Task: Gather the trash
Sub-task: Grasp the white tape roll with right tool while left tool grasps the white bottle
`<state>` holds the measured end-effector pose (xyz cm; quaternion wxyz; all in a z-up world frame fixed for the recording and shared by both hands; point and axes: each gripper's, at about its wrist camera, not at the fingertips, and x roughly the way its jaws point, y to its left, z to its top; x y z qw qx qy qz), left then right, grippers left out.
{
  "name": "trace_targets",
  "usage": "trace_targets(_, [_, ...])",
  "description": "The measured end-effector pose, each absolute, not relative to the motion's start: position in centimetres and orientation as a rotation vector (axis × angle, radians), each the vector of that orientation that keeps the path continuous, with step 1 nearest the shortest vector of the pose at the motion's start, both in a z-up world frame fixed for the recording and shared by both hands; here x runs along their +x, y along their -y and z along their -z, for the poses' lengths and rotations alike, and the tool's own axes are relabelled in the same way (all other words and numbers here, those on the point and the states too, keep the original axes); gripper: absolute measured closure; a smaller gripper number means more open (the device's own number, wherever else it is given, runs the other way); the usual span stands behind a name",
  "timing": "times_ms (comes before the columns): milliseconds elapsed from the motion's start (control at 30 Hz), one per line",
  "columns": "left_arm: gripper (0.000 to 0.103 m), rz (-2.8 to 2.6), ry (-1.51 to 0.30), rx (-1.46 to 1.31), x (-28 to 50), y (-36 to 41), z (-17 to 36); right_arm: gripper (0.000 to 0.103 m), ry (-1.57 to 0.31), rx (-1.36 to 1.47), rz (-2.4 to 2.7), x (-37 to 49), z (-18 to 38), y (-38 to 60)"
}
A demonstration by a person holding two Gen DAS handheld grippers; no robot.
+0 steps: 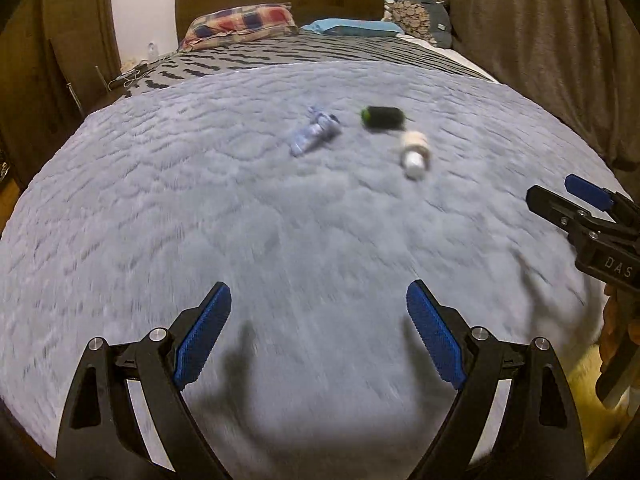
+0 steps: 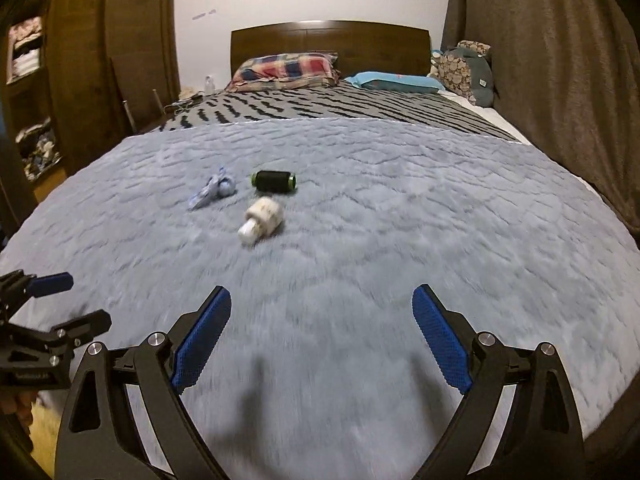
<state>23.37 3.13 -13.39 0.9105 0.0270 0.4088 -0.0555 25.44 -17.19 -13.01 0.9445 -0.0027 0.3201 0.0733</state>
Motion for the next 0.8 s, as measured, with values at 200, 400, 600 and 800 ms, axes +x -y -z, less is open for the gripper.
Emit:
trace_targets(200, [0.018,0.092,-0.855,0.042,26.7,-4.1,14.1,0.032,-0.723,0.04,-0.207,31.1,13.9,13.9])
trace_targets(400, [0.018,0.092,-0.861,0.046,28.6,-4.5,14.6,0.044,-0.819,0.108,-0.225,35.6,15.1,11.4])
trace_targets(600, [0.018,0.095,-0.861,0.053,30.6,-4.9,14.9,0.052,-0.881,0.144,-0.206,37.9,16.1,10.6])
trace_targets(800, [0.018,0.098,-0.877,0.048,32.2,-4.8,15.5,0.068,-0.878,0.149,-0.226,38.3,16.1,10.9])
